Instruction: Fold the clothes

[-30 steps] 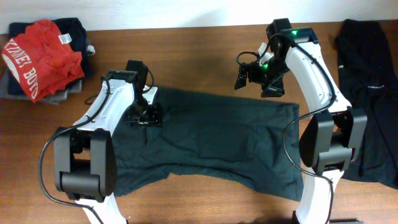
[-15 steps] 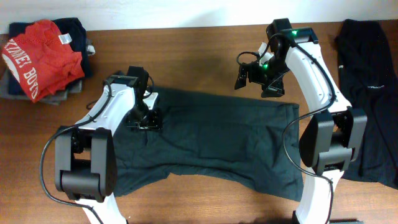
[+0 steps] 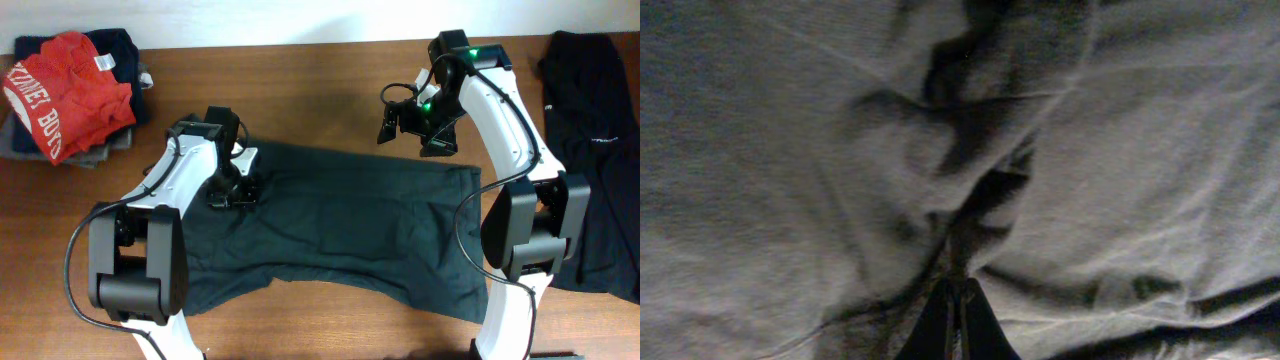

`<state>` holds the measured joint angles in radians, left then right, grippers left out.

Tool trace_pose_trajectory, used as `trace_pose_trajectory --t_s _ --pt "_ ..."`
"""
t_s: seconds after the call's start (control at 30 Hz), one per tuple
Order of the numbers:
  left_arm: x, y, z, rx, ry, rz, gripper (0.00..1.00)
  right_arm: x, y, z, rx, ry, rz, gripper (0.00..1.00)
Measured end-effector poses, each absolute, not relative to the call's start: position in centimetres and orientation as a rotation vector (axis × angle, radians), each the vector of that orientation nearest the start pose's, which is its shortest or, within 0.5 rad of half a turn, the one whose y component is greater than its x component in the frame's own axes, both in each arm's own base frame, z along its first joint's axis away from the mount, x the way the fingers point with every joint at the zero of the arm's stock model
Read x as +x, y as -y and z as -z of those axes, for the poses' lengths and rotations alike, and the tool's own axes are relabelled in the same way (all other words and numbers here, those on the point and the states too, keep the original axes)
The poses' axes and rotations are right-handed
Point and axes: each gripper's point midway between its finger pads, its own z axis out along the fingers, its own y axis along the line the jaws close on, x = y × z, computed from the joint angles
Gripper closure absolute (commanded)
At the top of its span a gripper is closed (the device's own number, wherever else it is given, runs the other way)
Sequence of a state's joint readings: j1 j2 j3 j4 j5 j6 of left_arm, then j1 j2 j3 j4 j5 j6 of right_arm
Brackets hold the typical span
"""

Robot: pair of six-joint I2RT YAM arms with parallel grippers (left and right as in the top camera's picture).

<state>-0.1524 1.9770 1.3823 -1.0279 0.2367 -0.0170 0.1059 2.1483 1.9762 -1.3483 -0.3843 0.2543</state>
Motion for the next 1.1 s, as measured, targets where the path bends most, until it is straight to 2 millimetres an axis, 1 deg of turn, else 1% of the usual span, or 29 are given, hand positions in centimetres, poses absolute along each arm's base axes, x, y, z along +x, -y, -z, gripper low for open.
trace_pose_trajectory --t_s 0.13,0.2,0.23,0.27,0.3,0.37,0.43,0.47,0.53,0.6,0.67,0.77,0.8,0.83,0.87,0.93,1.0,1.03,1.07,1.1 --pt "33.2 10.7 -2.9 0.243 -3.194 0.431 1.0 41.8 -10.9 -11.9 0.216 -3.095 -0.608 0.01" --pt "32.2 11.8 -3.0 0.289 -3.216 0.448 0.98 41.8 -10.9 -11.9 0.215 -3.095 -0.608 0.01" --pt "31.8 12.2 -3.1 0.306 -3.228 0.451 0.94 41.8 -10.9 -11.9 0.215 -3.095 -0.608 0.01" --pt "31.3 12.6 -3.1 0.326 -3.24 0.453 0.76 41.8 -10.9 -11.9 0.215 -3.095 -0.608 0.01" --pt "30.6 13.2 -3.2 0.354 -3.26 0.455 0.73 41.8 -10.9 -11.9 0.216 -3.095 -0.608 0.01" --pt "30.0 13.7 -3.3 0.383 -3.273 0.458 0.69 41.8 -10.9 -11.9 0.214 -3.095 -0.608 0.01" --pt "29.9 13.7 -3.3 0.388 -3.28 0.45 0.66 41.8 -10.9 -11.9 0.216 -3.095 -0.608 0.01" --pt "29.9 13.7 -3.2 0.389 -3.279 0.443 0.61 41.8 -10.9 -11.9 0.216 -3.095 -0.608 0.01" --pt "29.8 13.1 -3.1 0.387 -3.291 0.395 0.59 41.8 -10.9 -11.9 0.215 -3.097 -0.608 0.01" --pt "29.6 12.6 -3.1 0.39 -3.303 0.356 0.55 41.6 -10.9 -11.9 0.218 -3.105 -0.607 0.01" --pt "29.5 12.0 -3.1 0.391 -3.319 0.295 0.55 41.3 -10.9 -11.9 0.224 -3.119 -0.606 0.01" --pt "30.1 11.0 -3.5 0.357 -3.318 0.189 0.51 40.5 -10.8 -11.9 0.237 -3.15 -0.603 0.01" --pt "30.4 10.8 -3.7 0.345 -3.31 0.156 0.41 40.4 -10.8 -11.9 0.239 -3.155 -0.602 0.01" --pt "31.0 10.6 -4.1 0.326 -3.297 0.123 0.18 40.3 -10.7 -11.9 0.243 -3.16 -0.602 0.01" --pt "31.6 10.4 -4.4 0.312 -3.28 0.095 0.0 40.2 -10.7 -11.9 0.25 -3.162 -0.602 0.01" --pt "33.1 10.1 -5.3 0.281 -3.234 0.046 0.01 40.1 -10.5 -12.0 0.261 -3.164 -0.601 0.01" --pt "34.7 10.1 -5.7 0.258 -3.175 0.026 0.01 40.0 -10.3 -12.8 0.262 -3.148 -0.593 0.01" --pt "35.8 10.1 -5.9 0.247 -3.132 0.027 0.01 39.9 -10.0 -13.2 0.263 -3.143 -0.571 0.01" --pt "36.6 10.1 -6.0 0.236 -3.101 0.026 0.05 39.7 -9.6 -13.7 0.261 -3.137 -0.543 0.0" --pt "37.6 10.1 -6.0 0.222 -3.064 0.03 0.16 39.4 -9.0 -14.3 0.262 -3.135 -0.488 0.02"
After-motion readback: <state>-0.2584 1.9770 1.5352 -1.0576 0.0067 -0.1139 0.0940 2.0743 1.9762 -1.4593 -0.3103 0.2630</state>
